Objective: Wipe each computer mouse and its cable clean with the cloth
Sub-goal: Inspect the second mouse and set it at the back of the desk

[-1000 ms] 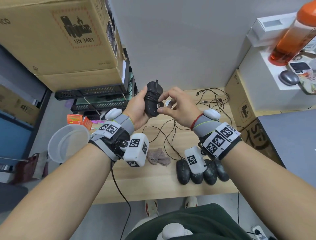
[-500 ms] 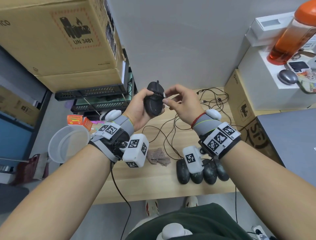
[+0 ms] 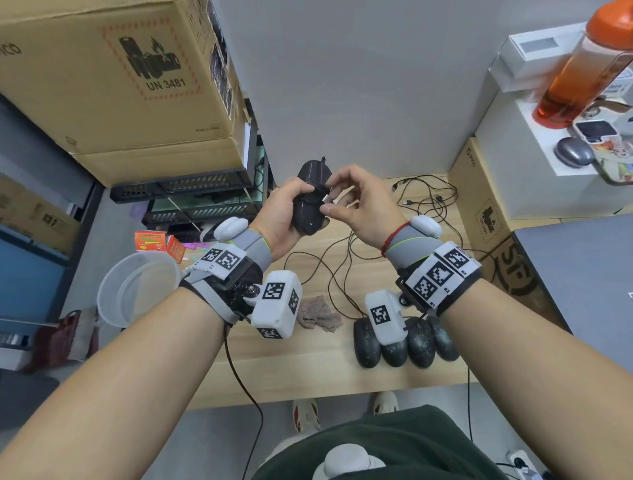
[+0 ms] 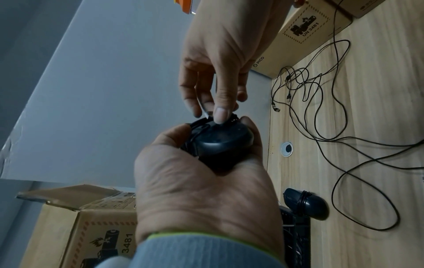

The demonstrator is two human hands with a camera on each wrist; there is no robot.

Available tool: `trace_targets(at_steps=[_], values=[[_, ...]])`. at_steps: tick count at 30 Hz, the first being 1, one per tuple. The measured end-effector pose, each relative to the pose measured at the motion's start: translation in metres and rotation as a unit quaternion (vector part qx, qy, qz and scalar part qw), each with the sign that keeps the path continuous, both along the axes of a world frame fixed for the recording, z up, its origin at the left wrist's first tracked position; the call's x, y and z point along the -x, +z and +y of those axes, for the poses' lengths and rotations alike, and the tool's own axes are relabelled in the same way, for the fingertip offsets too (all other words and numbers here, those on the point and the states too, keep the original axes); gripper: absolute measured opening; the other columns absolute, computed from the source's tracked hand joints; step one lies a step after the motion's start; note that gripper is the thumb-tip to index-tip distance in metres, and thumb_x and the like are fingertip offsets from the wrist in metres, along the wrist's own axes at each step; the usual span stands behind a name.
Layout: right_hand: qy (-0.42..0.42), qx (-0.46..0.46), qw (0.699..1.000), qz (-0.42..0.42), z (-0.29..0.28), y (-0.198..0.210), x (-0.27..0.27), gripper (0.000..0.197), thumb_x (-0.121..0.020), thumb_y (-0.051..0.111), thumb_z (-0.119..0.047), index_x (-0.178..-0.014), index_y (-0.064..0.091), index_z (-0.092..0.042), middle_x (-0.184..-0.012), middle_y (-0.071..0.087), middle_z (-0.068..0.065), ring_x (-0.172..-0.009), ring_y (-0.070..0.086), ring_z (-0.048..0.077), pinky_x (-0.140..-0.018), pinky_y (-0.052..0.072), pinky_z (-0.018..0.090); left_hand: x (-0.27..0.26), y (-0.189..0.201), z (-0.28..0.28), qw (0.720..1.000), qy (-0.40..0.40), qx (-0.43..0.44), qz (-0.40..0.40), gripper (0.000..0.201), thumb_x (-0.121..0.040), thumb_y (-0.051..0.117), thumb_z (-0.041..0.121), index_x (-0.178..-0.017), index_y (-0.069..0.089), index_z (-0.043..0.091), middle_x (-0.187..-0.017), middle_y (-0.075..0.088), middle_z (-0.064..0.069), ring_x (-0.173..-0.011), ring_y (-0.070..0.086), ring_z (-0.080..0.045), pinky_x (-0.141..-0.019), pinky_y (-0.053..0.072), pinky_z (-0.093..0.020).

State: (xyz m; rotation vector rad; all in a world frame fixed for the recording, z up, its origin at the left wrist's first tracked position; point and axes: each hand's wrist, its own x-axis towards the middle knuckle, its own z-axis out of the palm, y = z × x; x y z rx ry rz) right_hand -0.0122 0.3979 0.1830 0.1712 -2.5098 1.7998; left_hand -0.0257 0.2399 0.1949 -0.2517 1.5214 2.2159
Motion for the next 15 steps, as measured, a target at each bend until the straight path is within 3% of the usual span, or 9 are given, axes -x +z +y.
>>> trace_targets(at_steps=[4,8,11,15], values=[[0.008,0.010,1.000,-0.003,0.0019,0.0025,0.0023,0.035,-0.073,0.083,-0.008,-0.094,0.062,-0.025,-0.082,0.063,-0.004,-0.060,0.055,0.006,-0.064,0.047,0.021,0.0018,0.0006,0.0014,1.000,-0.005,0.005,0.011,0.019,-0.097,0.044,0.011,-0.114,0.052,0.009,-0.090,0.065,-0.010,-0.072,0.064,-0.021,-0.067,0.056,-0.035],[-0.008,0.018,1.000,0.004,0.0017,0.0034,0.0033,0.034,-0.070,0.086,-0.011,-0.085,0.060,-0.028,-0.083,0.067,-0.005,-0.061,0.058,0.009,-0.065,0.051,0.028,0.0041,0.0009,0.0030,1.000,-0.004,0.003,0.009,0.022,-0.097,0.045,0.014,-0.117,0.053,0.008,-0.088,0.066,-0.009,-0.074,0.064,-0.021,-0.069,0.055,-0.035],[-0.022,0.013,1.000,0.016,0.0002,0.0033,0.0032,0.029,-0.070,0.086,-0.014,-0.078,0.066,-0.032,-0.080,0.068,-0.011,-0.065,0.062,0.011,-0.071,0.055,0.033,0.0056,0.0022,0.0042,1.000,0.002,-0.013,0.001,0.022,-0.097,0.046,0.016,-0.114,0.055,0.005,-0.090,0.064,-0.011,-0.079,0.063,-0.022,-0.071,0.054,-0.035],[-0.035,-0.002,0.999,0.037,-0.0034,0.0022,0.0016,0.026,-0.070,0.085,-0.019,-0.080,0.068,-0.036,-0.088,0.061,-0.012,-0.075,0.067,0.014,-0.074,0.057,0.036,0.0058,0.0044,0.0048,0.999,0.007,-0.030,-0.013,0.026,-0.096,0.045,0.019,-0.114,0.057,0.004,-0.102,0.062,-0.015,-0.084,0.061,-0.024,-0.068,0.054,-0.035]])
